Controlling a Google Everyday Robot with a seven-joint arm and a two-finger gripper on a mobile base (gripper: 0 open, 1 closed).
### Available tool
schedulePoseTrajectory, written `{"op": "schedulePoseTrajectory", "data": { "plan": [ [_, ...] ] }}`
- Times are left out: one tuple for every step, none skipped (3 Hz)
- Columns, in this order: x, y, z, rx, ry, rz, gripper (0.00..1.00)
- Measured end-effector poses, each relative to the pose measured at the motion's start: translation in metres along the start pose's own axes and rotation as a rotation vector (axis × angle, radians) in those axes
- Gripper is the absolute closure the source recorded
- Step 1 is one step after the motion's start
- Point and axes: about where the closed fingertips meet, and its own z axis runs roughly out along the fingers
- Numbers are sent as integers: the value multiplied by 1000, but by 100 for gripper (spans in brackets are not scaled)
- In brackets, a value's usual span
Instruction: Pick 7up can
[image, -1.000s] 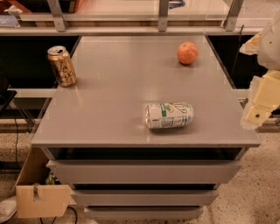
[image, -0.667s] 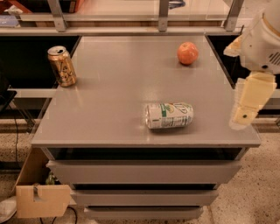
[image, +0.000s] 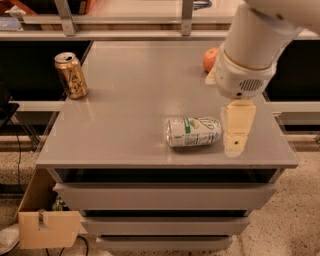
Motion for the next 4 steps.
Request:
{"op": "schedulePoseTrajectory", "data": {
  "plan": [
    [-13, -4, 31, -38, 34, -56, 0],
    [-19, -9, 55, -62, 50, -76, 0],
    [-23, -14, 69, -71, 48, -77, 18],
    [-26, -21, 74, -77, 34, -78, 42]
  ]
}}
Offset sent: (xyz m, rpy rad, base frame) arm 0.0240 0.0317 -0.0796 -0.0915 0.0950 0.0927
